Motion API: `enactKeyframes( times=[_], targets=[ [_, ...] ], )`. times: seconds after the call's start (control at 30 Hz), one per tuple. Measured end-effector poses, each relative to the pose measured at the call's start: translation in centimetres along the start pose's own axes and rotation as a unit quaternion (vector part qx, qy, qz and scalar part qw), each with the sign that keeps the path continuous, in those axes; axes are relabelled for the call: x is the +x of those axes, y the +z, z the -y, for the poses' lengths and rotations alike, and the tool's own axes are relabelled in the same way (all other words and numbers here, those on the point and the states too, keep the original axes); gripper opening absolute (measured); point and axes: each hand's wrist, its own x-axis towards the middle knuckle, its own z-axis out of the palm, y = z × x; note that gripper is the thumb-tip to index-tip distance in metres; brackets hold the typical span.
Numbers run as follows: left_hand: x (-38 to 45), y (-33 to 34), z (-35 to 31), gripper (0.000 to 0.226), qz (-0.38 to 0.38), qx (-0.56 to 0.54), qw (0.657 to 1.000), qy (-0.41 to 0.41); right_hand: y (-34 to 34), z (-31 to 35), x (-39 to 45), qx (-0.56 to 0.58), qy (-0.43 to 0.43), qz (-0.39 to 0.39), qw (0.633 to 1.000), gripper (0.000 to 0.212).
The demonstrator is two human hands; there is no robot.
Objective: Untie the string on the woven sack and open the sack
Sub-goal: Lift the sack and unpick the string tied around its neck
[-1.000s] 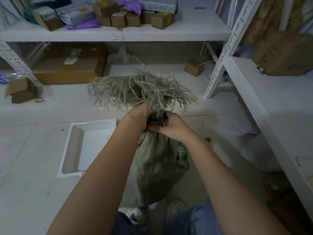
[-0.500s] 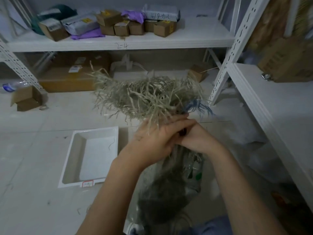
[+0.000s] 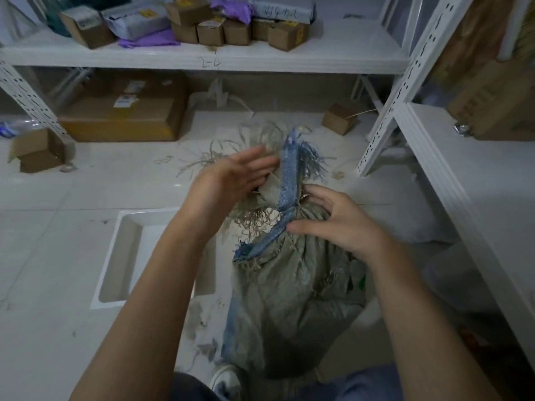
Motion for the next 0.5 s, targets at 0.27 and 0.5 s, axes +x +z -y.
enactKeyframes(
  times=[0.27, 0.5],
  targets=[
    [-2.6, 0.7, -2.8, 0.023, -0.096, 0.212, 0.971, -0.061, -0.5, 0.2, 0.6, 0.06, 0.013, -0.089, 0.994, 0.034],
    [-1.2, 2.4, 0.0, 0.015, -0.044, 0.334, 0.941, 0.034, 0.6, 1.3, 1.4, 0.056, 0.004, -0.079, 0.995, 0.024]
  ],
)
